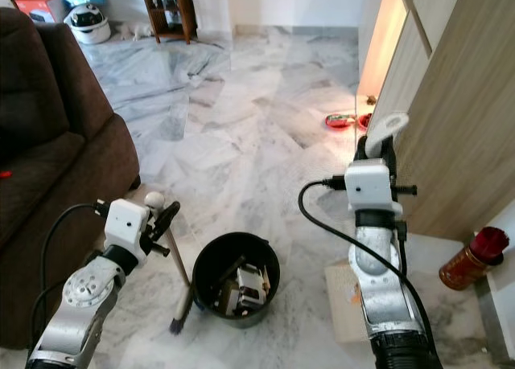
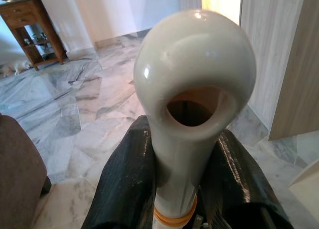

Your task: Sweep floor

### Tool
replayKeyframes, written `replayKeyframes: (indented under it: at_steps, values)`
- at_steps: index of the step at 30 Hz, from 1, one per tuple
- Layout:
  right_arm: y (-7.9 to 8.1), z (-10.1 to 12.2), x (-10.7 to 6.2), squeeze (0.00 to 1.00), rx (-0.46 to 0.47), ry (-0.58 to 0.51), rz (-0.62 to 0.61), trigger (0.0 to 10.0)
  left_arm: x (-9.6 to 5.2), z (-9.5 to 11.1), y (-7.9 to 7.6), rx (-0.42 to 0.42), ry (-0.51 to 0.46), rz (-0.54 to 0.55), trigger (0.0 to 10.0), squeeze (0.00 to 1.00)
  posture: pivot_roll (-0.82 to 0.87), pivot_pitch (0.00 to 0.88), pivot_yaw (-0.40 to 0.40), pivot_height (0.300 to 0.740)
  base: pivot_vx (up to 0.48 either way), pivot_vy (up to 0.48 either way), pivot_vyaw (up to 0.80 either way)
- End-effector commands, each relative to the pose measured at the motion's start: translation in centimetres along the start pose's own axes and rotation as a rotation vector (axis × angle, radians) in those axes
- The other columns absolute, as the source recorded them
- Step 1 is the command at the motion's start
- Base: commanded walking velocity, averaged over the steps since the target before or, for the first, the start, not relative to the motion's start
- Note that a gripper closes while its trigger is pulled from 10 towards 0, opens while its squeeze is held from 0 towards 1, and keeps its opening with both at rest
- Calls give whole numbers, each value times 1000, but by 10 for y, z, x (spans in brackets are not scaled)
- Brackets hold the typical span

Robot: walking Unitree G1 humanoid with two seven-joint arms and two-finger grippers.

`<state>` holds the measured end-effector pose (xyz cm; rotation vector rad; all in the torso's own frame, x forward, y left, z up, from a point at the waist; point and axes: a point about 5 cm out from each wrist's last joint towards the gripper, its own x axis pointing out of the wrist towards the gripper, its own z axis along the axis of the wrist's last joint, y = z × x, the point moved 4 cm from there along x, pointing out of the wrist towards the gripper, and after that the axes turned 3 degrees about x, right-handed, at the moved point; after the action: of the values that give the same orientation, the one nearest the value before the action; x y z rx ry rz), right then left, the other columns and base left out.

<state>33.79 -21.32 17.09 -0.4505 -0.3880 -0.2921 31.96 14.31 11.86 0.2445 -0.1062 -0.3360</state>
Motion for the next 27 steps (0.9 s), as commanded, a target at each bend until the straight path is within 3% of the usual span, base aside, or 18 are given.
replayKeyframes:
  at_steps: [1, 8, 10, 13, 27]
  values:
    - [-4, -4, -3, 0, -26, -7, -13, 10000, 0, 9, 1, 14, -36, -11, 10000, 0, 107, 78, 74, 740, 0, 0, 0]
    - [-4, -18, -9, 0, -11, 31, -18, 10000, -5, 5, 6, 11, -31, 37, 10000, 0, 91, 71, 69, 740, 0, 0, 0]
    - [-2, -25, -12, 0, 10, 58, -21, 10000, -8, -8, 20, 20, 10, 146, 10000, 0, 86, 63, 65, 740, 0, 0, 0]
    - [1, -24, -13, 0, 28, 53, -19, 10000, -11, -14, 31, 15, 31, 216, 10000, 0, 73, 58, 65, 740, 0, 0, 0]
    - [-6, -24, -8, 0, 14, 35, -35, 10000, -10, -8, 30, 22, 7, 202, 10000, 0, 89, 92, 72, 740, 0, 0, 0]
